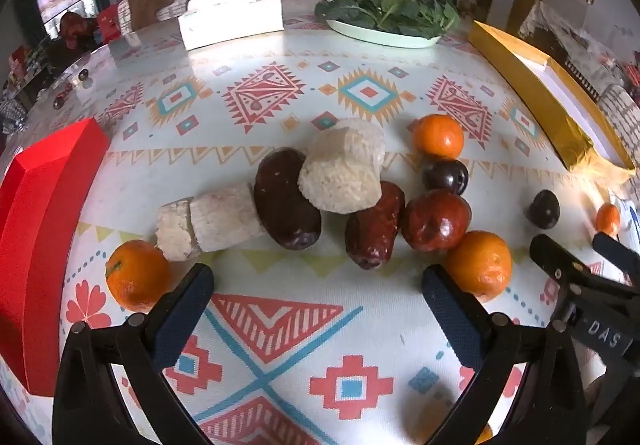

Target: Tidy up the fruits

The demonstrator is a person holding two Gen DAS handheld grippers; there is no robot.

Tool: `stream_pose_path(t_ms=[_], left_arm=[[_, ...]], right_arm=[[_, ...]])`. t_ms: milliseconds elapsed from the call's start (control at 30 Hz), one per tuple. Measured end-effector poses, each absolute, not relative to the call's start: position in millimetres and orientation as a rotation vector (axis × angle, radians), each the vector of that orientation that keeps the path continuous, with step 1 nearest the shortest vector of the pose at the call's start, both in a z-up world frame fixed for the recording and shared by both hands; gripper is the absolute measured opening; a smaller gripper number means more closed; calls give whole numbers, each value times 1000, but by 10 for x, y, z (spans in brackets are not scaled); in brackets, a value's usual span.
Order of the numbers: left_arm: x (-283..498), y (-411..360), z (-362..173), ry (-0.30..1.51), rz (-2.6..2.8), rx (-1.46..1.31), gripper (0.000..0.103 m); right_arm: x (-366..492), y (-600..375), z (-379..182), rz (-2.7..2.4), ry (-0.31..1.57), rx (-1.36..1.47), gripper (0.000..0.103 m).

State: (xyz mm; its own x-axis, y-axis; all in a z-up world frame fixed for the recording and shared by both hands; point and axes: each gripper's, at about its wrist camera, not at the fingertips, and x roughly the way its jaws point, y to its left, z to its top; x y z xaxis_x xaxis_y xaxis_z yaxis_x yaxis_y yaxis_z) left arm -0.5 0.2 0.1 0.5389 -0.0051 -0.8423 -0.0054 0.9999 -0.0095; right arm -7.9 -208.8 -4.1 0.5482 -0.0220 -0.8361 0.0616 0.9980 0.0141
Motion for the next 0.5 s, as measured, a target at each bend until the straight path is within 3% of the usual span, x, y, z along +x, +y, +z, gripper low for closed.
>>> stream_pose_path(t_ms=[267, 500], left_arm=[[-126, 118, 61, 1008, -71, -62, 103], [-439, 367, 454, 819, -67, -93, 103]], right_arm=[[-44, -2056, -48, -49, 1008, 41, 103], [-308, -2031, 179, -10, 881, 48, 99]])
